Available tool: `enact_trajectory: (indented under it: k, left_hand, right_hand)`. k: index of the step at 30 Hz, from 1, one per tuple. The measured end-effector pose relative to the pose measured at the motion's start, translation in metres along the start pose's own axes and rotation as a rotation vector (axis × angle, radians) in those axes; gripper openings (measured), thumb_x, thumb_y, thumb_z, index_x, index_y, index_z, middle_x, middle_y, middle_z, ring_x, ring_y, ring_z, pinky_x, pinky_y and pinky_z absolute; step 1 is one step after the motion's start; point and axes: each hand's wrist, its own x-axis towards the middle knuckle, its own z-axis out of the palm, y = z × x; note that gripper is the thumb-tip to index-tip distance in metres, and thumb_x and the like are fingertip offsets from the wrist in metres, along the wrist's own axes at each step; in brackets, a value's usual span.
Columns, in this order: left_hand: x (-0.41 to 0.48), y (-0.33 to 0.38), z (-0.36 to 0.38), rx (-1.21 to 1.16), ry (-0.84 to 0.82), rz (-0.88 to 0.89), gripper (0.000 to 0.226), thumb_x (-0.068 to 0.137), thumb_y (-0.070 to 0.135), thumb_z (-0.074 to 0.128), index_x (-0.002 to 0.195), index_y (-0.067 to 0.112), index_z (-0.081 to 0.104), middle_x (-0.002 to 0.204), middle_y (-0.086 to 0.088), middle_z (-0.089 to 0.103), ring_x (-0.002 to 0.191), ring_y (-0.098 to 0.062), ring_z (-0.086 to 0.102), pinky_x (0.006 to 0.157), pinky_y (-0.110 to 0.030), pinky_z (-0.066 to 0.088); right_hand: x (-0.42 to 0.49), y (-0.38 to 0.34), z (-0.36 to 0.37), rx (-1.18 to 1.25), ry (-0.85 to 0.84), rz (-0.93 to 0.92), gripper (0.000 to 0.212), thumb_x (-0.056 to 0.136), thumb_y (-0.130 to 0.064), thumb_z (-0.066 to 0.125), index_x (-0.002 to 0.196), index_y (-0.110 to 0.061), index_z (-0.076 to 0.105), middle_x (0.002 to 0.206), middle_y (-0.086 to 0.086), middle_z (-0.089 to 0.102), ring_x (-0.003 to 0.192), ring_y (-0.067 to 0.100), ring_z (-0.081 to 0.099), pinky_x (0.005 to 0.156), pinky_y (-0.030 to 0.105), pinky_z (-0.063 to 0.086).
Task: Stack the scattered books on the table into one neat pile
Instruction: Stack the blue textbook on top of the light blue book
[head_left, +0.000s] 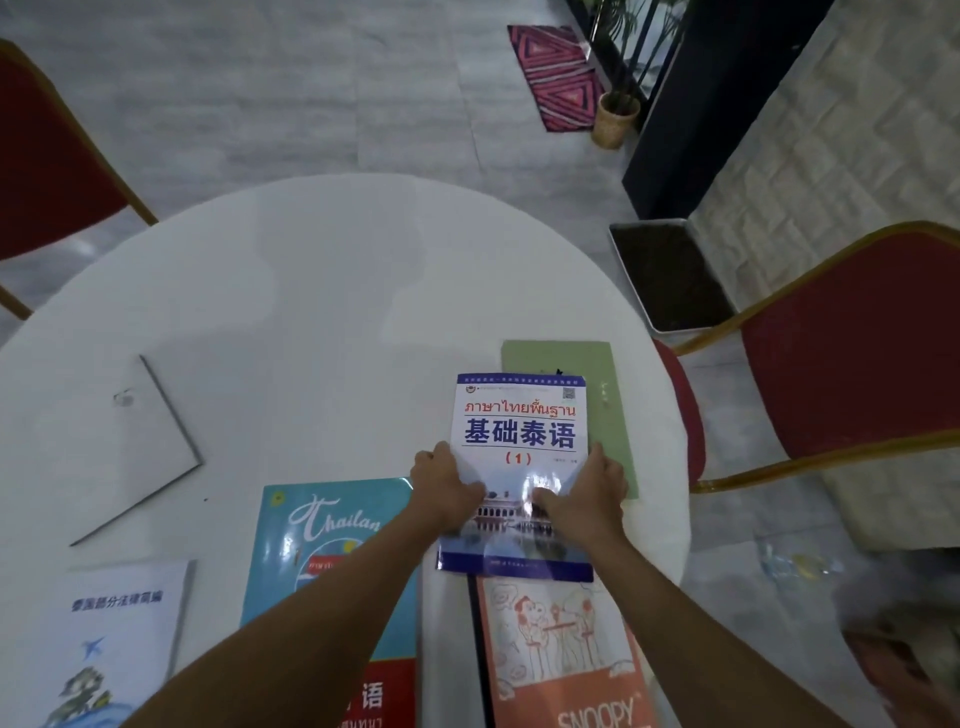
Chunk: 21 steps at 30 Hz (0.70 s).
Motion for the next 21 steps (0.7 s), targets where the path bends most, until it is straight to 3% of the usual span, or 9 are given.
enact_trajectory:
  k: [4, 7, 12, 18, 21]
  left_hand:
    - [0.003, 0.002, -0.005, -0.186, -0.013, -0.022, 0.063, 0.084, 0.011, 0.072, 0.137, 0.013, 0.038, 0.140, -0.013, 0.039, 0.128, -0.032, 0.048, 0.102, -0.045, 0.052]
    - [-0.001, 0.004, -0.012, -0.296, -0.012, 0.012, 0.055, 0.088, 0.000, 0.064, 0.134, 0.016, 0.038, 0.138, -0.010, 0.039, 0.124, -0.032, 0.053, 0.092, -0.046, 0.059]
    - [-0.014, -0.007, -0.025, -0.248, 0.017, 0.119, 0.051, 0.090, 0.002, 0.060, 0.133, 0.018, 0.039, 0.136, -0.007, 0.038, 0.123, -0.028, 0.053, 0.090, -0.043, 0.060]
    - [-0.042, -0.065, -0.059, -0.158, 0.092, 0.172, 0.058, 0.086, 0.001, 0.059, 0.135, 0.023, 0.037, 0.125, -0.006, 0.044, 0.113, -0.029, 0.057, 0.085, -0.045, 0.062]
    - [-0.060, -0.105, -0.074, -0.091, 0.094, 0.178, 0.059, 0.085, 0.001, 0.059, 0.136, 0.024, 0.039, 0.122, -0.004, 0.043, 0.110, -0.025, 0.055, 0.086, -0.035, 0.060]
  right_hand:
    - [0.010, -0.007, -0.012, 0.050, -0.055, 0.063, 0.075, 0.057, -0.020, 0.094, 0.120, -0.014, 0.054, 0.125, 0.012, 0.058, 0.121, 0.032, 0.054, 0.096, 0.052, 0.054]
    - [0.010, -0.008, -0.016, 0.090, -0.056, 0.080, 0.070, 0.051, -0.015, 0.098, 0.108, -0.013, 0.057, 0.113, 0.011, 0.066, 0.110, 0.032, 0.063, 0.088, 0.048, 0.059]
    - [-0.009, -0.013, -0.008, 0.251, -0.080, 0.056, 0.078, 0.055, 0.003, 0.092, 0.120, -0.007, 0.050, 0.116, 0.012, 0.063, 0.103, 0.028, 0.066, 0.075, 0.042, 0.063]
    - [-0.065, -0.027, 0.023, 0.294, -0.248, -0.063, 0.085, 0.070, 0.009, 0.081, 0.134, -0.015, 0.030, 0.117, 0.004, 0.059, 0.095, 0.017, 0.061, 0.050, 0.016, 0.050]
    - [-0.096, -0.030, 0.048, 0.249, -0.282, -0.136, 0.086, 0.071, 0.007, 0.080, 0.140, -0.014, 0.032, 0.124, 0.005, 0.061, 0.106, 0.022, 0.062, 0.065, 0.022, 0.054]
